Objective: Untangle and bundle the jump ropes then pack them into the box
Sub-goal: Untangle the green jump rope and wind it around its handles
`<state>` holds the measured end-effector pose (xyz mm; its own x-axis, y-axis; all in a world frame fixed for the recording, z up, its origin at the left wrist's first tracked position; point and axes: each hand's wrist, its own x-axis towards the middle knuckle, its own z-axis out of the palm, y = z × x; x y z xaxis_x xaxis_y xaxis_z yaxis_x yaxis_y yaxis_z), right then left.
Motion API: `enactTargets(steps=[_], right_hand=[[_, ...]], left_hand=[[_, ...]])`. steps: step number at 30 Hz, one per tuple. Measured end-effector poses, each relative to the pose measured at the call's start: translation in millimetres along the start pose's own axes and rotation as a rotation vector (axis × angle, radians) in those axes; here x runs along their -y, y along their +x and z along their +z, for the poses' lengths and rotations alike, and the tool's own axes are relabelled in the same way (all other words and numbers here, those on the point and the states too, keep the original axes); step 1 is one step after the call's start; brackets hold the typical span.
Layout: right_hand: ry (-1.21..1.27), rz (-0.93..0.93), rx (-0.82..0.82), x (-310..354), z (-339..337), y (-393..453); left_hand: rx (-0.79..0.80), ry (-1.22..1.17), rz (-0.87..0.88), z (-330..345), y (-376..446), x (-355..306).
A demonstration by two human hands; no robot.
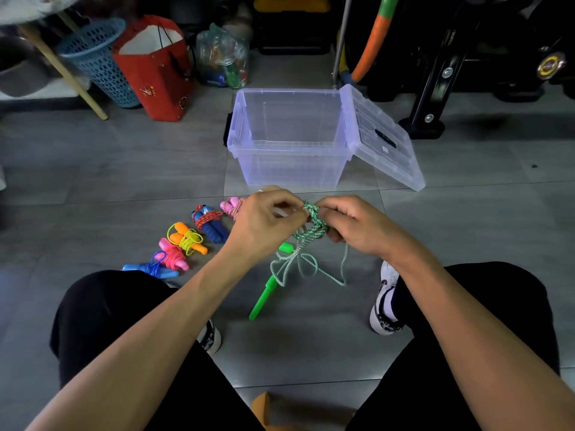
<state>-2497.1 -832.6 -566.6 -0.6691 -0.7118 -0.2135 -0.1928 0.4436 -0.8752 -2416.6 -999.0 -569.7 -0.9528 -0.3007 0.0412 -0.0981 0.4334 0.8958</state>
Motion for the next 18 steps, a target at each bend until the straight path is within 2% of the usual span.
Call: enactTargets(steps=[6,10,12,15,18], right_hand=[[-0.101,-0.056,-0.012,-0.3,-0.9,-2.8],[-0.089,-0.072,-0.170,-5.6,1.1,-1.4],[-0.169,-0.120,-0.276,-6.7,1.4,-0.5],[-0.334,-0.218,-0.313,-7.8,5.1,-1.3],[-0.492,-0.235,-0.350,-6.7,12.8,-3.4]], left_hand=[[0.141,0.176,0.080,-6.8,3.8,-0.8],[0.003,0.192,0.073,1.4,-2.0,0.4],[-0.057,0.186,0.047,3.7,-1.7,-0.2],[-0.055,0.177,0.067,5.3,-1.9,-1.4],[-0.008,0.234,0.150,8.0,-2.6,-1.1]])
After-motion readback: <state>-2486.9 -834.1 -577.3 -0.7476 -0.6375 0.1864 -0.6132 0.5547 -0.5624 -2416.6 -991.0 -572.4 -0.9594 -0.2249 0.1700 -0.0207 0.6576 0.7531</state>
